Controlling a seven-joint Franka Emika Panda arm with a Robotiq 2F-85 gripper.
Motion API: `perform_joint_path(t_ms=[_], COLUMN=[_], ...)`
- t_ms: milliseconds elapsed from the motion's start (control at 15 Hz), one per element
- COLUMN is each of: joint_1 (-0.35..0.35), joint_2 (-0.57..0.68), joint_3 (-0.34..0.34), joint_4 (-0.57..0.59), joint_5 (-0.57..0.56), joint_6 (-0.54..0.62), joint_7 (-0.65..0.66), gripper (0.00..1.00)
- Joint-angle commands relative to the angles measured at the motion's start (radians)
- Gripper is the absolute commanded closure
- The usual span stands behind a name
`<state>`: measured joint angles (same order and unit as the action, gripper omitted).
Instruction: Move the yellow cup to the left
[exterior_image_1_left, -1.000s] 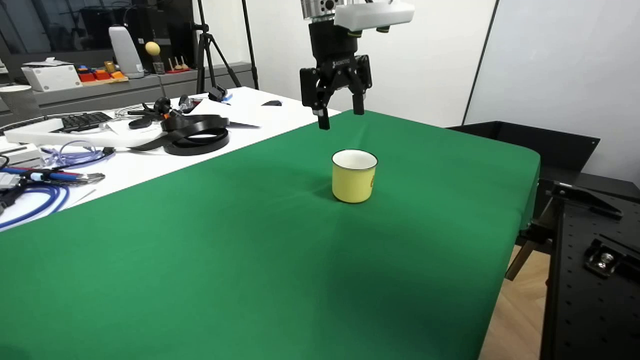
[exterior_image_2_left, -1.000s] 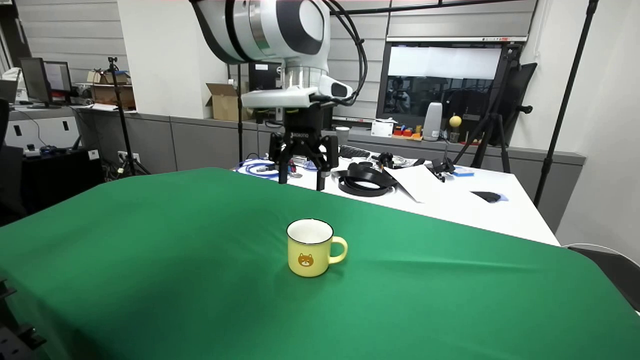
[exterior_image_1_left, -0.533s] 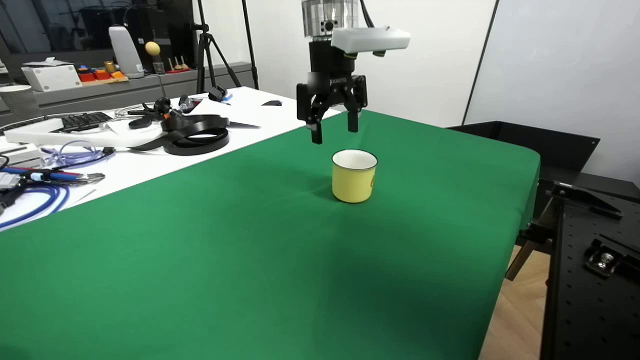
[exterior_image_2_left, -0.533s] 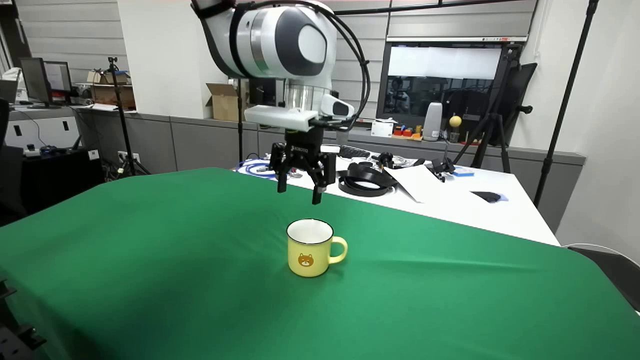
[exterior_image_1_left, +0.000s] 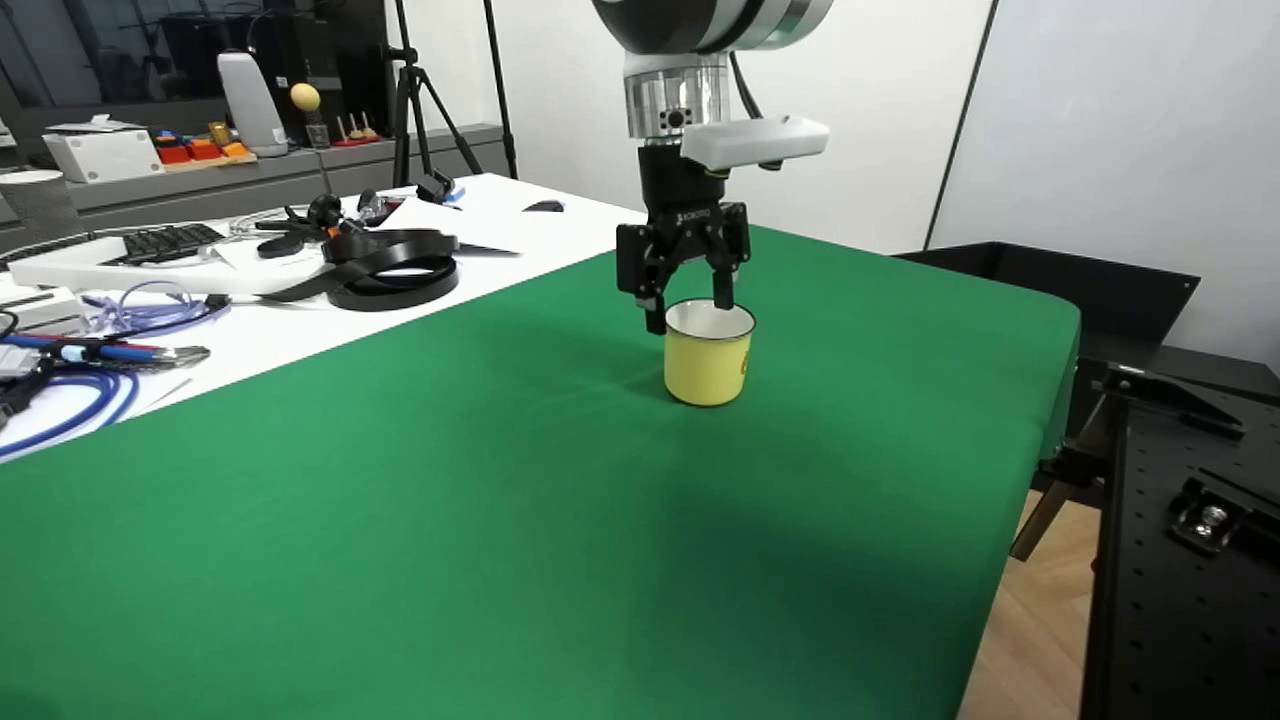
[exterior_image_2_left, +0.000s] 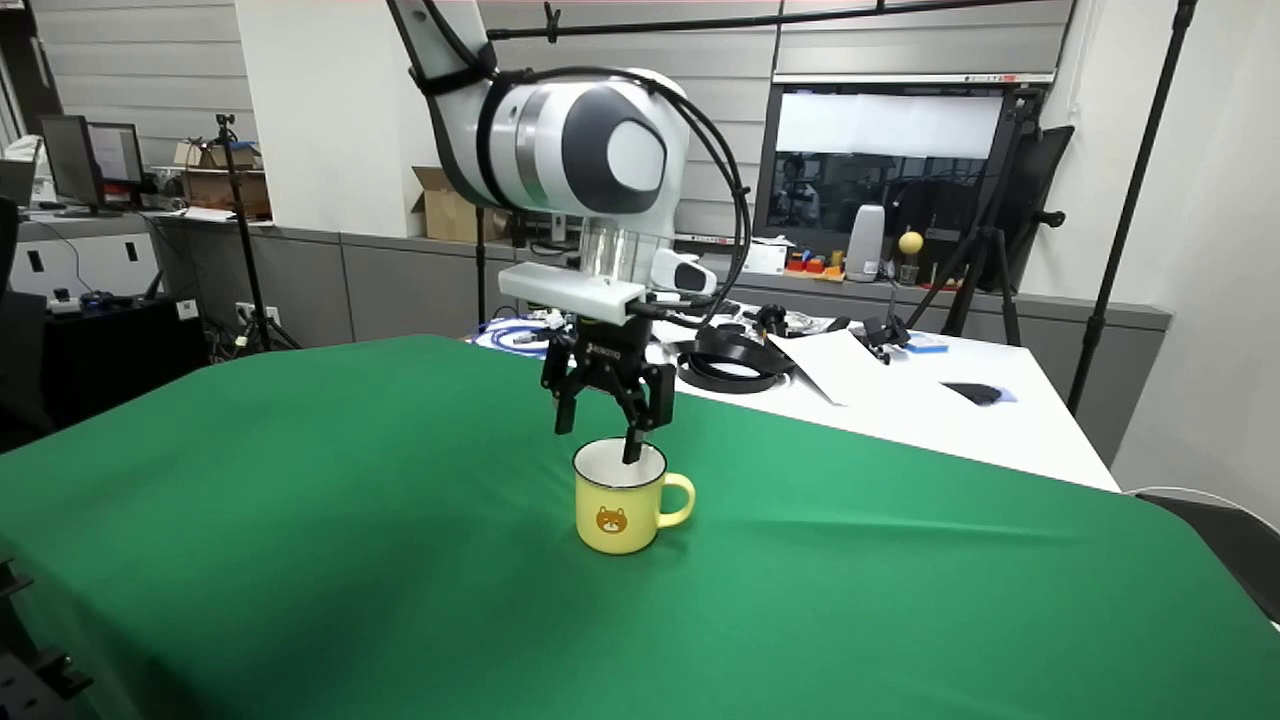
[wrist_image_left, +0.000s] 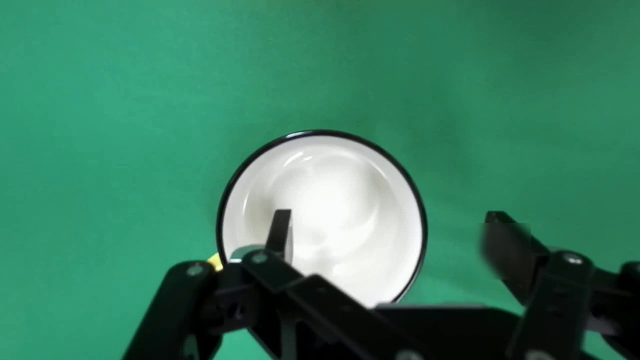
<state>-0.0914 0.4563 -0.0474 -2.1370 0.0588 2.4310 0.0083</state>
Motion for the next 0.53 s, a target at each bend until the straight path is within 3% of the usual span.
perform_joint_path(t_ms=[0,467], joint_1=[-0.002,0.013], joint_2=[0.050,0.057], joint_3=[-0.006,-0.012], joint_4=[0.049,0.052], joint_5=[-0.002,-0.022], joint_6=[-0.019,-0.017], joint_7=[-0.003,0.001], gripper=[0.33,0.83])
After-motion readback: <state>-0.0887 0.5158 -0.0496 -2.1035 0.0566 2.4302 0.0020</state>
